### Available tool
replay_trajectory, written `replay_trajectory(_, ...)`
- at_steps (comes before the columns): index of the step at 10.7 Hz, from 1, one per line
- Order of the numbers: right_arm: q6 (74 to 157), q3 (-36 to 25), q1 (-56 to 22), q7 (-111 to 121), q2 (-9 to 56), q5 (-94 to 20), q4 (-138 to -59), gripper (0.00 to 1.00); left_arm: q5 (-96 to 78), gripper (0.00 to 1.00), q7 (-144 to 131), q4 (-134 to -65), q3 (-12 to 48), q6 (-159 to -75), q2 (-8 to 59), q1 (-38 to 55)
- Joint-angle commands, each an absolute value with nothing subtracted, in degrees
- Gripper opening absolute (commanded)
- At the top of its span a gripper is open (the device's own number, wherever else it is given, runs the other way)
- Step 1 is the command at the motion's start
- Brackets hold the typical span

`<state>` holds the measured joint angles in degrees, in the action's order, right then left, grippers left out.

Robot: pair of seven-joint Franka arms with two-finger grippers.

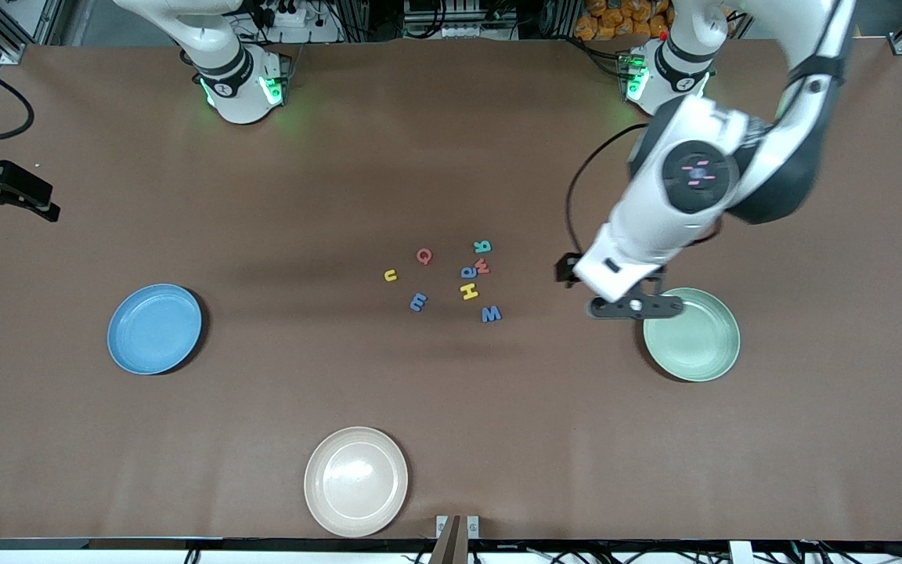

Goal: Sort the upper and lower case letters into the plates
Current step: 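Reach the left gripper toward the foam letters in the middle, then grasp the yellow H with the left gripper while the right gripper approaches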

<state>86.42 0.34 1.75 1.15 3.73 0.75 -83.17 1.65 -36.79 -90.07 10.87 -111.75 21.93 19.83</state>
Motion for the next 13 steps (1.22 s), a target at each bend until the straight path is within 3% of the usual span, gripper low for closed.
replay_trajectory(1,85.52,0.18,1.49,0.53,4.92,0.18,-82.26,1.00,3.07,1.00,-49.34,-94.56,10.46,-118.54,23.19,23.97)
replay_trajectory(5,86.31,0.00,2.54,0.88,10.89,1.67,-82.35,1.00,11.07,1.00,-66.59,-93.17,10.55,-124.87,32.15,30.75)
replay_trajectory(8,90.85,-0.09,3.42,1.05,15.98,1.93,-82.27,1.00,12.03,1.00,-74.07,-87.82,8.80,-126.99,39.35,35.32)
replay_trajectory(13,93.16,0.09,-1.30,0.53,21.88,0.79,-82.53,1.00,14.50,0.98,-74.62,-87.80,8.61,-132.88,44.47,36.83)
